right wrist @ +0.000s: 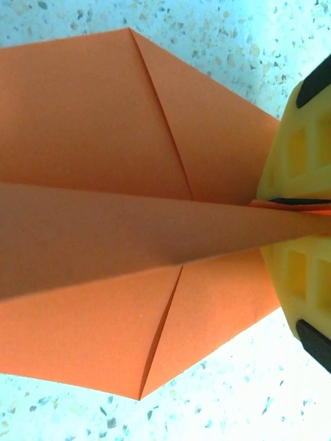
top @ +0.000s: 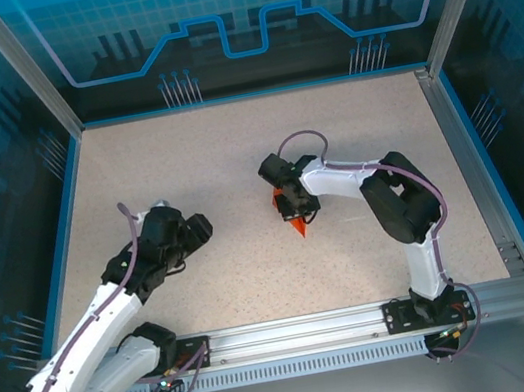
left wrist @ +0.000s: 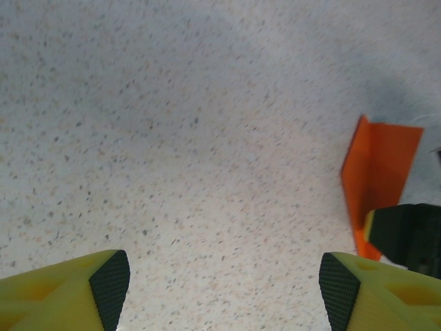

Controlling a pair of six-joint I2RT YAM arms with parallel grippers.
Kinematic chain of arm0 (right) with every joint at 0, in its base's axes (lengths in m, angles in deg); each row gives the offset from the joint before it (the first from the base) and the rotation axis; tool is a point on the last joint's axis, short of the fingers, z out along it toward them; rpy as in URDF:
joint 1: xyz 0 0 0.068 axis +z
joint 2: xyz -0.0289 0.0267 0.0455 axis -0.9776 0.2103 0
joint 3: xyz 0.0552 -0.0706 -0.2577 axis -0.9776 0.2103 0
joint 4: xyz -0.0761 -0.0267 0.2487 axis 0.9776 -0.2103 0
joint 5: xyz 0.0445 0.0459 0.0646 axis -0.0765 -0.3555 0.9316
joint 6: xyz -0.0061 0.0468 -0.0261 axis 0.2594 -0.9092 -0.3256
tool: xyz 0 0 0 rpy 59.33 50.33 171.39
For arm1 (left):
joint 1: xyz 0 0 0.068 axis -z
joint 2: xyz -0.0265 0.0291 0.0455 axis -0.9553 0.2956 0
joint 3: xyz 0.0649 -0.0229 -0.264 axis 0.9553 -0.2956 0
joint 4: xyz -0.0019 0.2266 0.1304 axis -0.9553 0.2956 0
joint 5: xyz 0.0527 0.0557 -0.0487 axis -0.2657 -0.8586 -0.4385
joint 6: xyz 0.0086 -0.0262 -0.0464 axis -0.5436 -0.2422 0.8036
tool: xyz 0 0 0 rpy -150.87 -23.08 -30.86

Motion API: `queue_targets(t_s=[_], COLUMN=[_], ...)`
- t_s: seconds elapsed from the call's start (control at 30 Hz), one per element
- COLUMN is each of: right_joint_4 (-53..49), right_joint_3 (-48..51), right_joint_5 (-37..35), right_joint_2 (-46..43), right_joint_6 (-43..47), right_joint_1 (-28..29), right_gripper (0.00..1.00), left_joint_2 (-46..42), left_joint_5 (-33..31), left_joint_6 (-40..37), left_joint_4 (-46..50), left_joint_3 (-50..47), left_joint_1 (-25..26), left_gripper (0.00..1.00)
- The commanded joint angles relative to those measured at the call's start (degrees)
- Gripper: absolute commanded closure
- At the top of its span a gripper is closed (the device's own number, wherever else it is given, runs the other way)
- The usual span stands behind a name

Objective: Fold a paper plane with a square sheet of paper (pick it up from the middle)
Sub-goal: Move the paper plane to the center of the table.

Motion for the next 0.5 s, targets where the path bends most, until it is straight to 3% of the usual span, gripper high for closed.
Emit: queue_targets(t_s=[0.0, 0.47], right_joint_4=[-1.2, -0.7], right_joint_3=[-0.7, -1.3], right_joint_5=[1.3, 2.6], right_joint_2=[2.7, 0.9], right_joint_6=[0.4, -0.3], right_joint_1=[0.1, -0.6], right_gripper=[0.85, 0.81], left_joint_2=[1.1, 5.3], left_joint_5=[1.4, -2.0], left_joint_6=[0.4, -2.8], left_joint_4=[-1.3, -2.5], left_joint_3=[-0.7, 1.2], left_joint_1=[-0.5, -1.5], left_gripper=[0.23, 0.18])
